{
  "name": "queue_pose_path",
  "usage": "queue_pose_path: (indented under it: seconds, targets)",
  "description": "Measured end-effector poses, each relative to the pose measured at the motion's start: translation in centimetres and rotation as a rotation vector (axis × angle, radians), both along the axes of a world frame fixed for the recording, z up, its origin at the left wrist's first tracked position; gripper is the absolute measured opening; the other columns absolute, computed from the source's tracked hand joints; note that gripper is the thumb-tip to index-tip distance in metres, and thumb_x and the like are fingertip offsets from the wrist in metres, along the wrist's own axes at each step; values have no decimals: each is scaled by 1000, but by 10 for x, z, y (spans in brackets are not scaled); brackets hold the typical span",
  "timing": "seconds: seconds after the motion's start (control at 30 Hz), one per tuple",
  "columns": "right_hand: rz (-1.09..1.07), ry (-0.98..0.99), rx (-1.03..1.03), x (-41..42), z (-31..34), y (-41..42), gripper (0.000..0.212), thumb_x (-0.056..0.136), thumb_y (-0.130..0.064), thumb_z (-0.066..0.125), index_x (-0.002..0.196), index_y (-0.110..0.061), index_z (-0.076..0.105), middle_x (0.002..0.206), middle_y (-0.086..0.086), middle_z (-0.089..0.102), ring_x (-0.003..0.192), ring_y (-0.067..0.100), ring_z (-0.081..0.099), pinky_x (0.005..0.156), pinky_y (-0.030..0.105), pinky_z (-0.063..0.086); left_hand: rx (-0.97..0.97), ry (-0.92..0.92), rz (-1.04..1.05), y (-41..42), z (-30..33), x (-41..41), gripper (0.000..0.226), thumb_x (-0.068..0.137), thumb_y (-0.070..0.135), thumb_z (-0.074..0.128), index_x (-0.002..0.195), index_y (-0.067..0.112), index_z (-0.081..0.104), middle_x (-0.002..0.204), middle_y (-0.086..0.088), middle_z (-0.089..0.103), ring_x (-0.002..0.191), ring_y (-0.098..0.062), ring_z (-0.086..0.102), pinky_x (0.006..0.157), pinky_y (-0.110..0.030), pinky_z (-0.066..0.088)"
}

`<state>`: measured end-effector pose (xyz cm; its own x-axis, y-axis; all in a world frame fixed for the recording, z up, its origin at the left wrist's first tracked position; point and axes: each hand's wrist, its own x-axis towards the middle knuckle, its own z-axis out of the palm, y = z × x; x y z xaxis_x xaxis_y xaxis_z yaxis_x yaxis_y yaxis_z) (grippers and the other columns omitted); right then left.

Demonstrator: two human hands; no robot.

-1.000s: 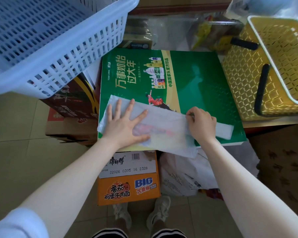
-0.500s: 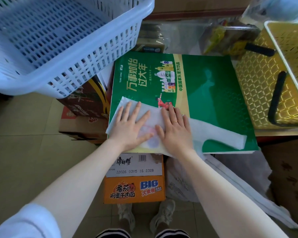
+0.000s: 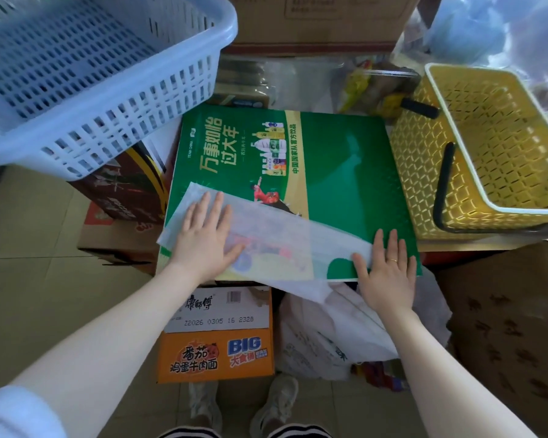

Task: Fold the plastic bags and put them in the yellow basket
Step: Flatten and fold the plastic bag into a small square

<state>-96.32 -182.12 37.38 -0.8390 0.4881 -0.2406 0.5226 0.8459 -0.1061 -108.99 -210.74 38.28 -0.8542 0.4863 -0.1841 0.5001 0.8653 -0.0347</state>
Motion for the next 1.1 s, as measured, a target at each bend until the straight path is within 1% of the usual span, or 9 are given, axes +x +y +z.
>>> queue_pose_path:
  seconds: [0.1, 0.23, 0.4, 0.6, 0.7, 0.77, 0.9, 1.03, 1.1]
  targets:
    - [45, -11, 43, -5, 5, 2, 68, 96, -52, 21, 150, -12, 11, 157, 13, 7, 145, 26, 5, 114, 48, -7, 130, 13, -58, 37, 10, 34, 80, 85, 57, 4, 140, 8, 36, 154, -14, 15, 142, -32, 12, 111, -43, 3]
    - [216, 173, 10, -28, 19, -3, 48, 94, -40, 43, 127, -6, 50, 132, 16, 47, 123, 34, 40, 109, 49, 21, 136, -71, 34, 77, 10, 59, 73, 90, 61, 11, 147, 16, 15, 155, -16, -6, 143, -31, -2, 113, -40, -4]
    - [287, -32, -110, -58, 36, -11, 47, 86, -46, 55, 115, -10, 47, 106, 10, 56, 106, 31, 46, 87, 39, 34, 165, -88, 210, 92, -5, 64, 72, 93, 55, 25, 148, 13, 5, 154, -18, -7, 142, -31, -5, 114, -40, -3]
    - [381, -184, -311, -46, 43, 0, 33, 86, -37, 58, 69, -12, 46, 66, 2, 47, 70, 26, 46, 57, 33, 30, 195, -163, 160, 103, -13, 55, 70, 93, 57, 23, 148, 24, -5, 154, -12, -17, 141, -26, -16, 112, -36, -12]
    - [296, -81, -611, -34, 44, 14, 21, 86, -28, 63, 96, -16, 49, 79, 2, 56, 74, 24, 52, 56, 30, 35, 148, -129, -13, 105, -16, 48, 76, 84, 67, 12, 148, 27, -2, 155, -10, -15, 142, -25, -13, 112, -37, -11]
    - [216, -22, -822, -25, 46, 22, 33, 87, -21, 62, 116, -26, 45, 86, 10, 63, 75, 25, 58, 64, 33, 43, 129, -120, -120, 107, -16, 43, 83, 75, 69, 2, 148, 29, 0, 155, -8, -13, 142, -24, -11, 112, -35, -10]
    - [227, 29, -988, -12, 57, 30, 7, 90, -13, 58, 86, -18, 60, 62, -4, 55, 54, 5, 45, 56, 22, 36, 129, -167, -393, 112, -15, 31, 78, 75, 68, 4, 146, 36, -1, 152, 4, -16, 143, -19, -10, 110, -30, -14]
    - [221, -20, -1292, -11, 74, 29, 18, 91, 4, 50, 98, -10, 58, 59, -6, 53, 53, 4, 46, 47, 13, 38, 226, -317, -605, 118, -15, 29, 71, 77, 62, 20, 141, 41, -3, 147, 16, -8, 137, -5, -11, 112, -28, -11]
    - [238, -101, -1361, -13, 79, 28, 32, 91, 8, 46, 103, -15, 65, 74, -1, 65, 65, 9, 60, 48, 18, 46, 329, -364, -658, 118, -18, 34, 68, 83, 55, 39, 144, 36, 17, 149, 17, 5, 137, -4, 0, 114, -28, -4]
